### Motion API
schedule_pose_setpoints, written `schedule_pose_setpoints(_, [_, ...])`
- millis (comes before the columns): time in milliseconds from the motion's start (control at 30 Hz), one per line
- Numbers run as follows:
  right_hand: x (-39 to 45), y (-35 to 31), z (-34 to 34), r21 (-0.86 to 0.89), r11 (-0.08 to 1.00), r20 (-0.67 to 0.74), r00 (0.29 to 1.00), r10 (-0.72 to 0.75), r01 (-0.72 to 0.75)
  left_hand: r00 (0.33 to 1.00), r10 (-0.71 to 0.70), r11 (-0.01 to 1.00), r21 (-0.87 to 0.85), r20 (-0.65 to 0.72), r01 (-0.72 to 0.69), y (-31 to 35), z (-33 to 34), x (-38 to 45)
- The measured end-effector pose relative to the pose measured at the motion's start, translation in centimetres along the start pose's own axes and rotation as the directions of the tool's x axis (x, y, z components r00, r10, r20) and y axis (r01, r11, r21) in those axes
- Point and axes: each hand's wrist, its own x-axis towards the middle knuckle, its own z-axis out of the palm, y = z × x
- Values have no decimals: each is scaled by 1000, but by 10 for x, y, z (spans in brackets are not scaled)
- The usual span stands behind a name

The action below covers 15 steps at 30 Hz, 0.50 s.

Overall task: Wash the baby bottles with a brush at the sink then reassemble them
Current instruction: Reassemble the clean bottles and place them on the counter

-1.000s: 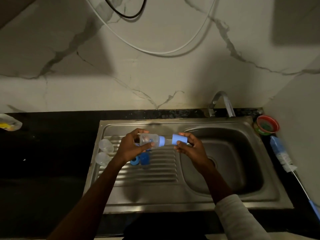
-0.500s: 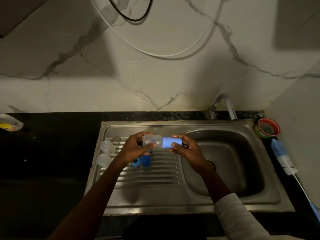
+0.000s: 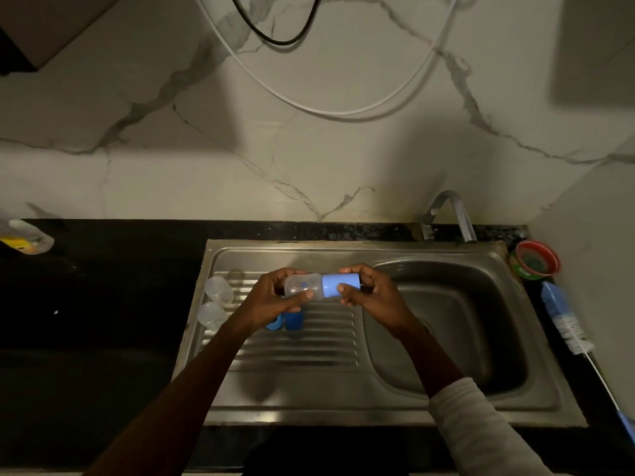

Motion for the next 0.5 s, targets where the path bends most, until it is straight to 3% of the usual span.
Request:
schedule_pose_setpoints(167, [15, -12, 21, 20, 1000, -123, 992, -15, 18, 1000, 12, 985, 171, 7, -13, -11, 7, 0])
schedule_pose_setpoints(233, [20, -10, 38, -76, 996, -136, 989, -62, 52, 999, 15, 981, 195, -39, -7, -12, 17, -1])
schedule_pose_setpoints(333, [21, -13, 60, -337, 933, -78, 984, -158, 123, 991, 43, 976, 218, -129, -14, -18, 23, -7])
schedule_pose_setpoints(500, [21, -13, 87, -400, 903, 31, 987, -160, 158, 960, 51, 974, 226, -274, 13, -30, 5, -27])
